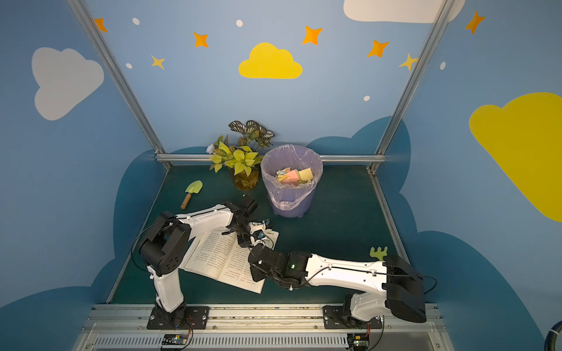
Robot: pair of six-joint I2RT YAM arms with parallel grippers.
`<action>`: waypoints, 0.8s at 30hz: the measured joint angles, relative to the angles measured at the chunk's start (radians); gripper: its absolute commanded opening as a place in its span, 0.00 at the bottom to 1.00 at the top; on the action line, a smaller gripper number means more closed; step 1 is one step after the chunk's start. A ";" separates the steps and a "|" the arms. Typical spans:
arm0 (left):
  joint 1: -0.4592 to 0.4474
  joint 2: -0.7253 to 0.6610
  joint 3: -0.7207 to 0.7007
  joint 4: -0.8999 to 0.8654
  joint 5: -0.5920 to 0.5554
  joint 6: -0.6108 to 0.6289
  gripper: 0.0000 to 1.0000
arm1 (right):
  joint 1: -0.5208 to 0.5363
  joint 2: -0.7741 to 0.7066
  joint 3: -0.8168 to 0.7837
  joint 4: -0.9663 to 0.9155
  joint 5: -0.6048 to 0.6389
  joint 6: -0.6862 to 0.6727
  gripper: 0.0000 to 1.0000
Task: Peel off the used sticky note
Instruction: Tear off the note from the book, then place the note in the trash bin.
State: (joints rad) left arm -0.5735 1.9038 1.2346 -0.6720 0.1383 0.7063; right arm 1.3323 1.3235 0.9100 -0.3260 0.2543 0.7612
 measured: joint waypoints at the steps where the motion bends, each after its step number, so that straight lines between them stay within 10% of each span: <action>1: 0.000 0.000 0.000 -0.001 0.000 0.000 0.55 | 0.000 -0.016 -0.002 -0.008 0.000 0.000 0.00; 13: 0.090 -0.060 -0.008 -0.045 0.091 -0.012 0.57 | -0.032 -0.397 0.011 -0.170 0.213 -0.051 0.00; 24: 0.278 -0.404 -0.087 -0.099 0.224 0.012 0.62 | -0.367 -0.420 0.378 -0.224 0.228 -0.247 0.00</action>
State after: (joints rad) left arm -0.2958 1.5002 1.1473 -0.7708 0.3626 0.7185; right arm 0.9653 0.9031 1.2881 -0.5499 0.4824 0.5144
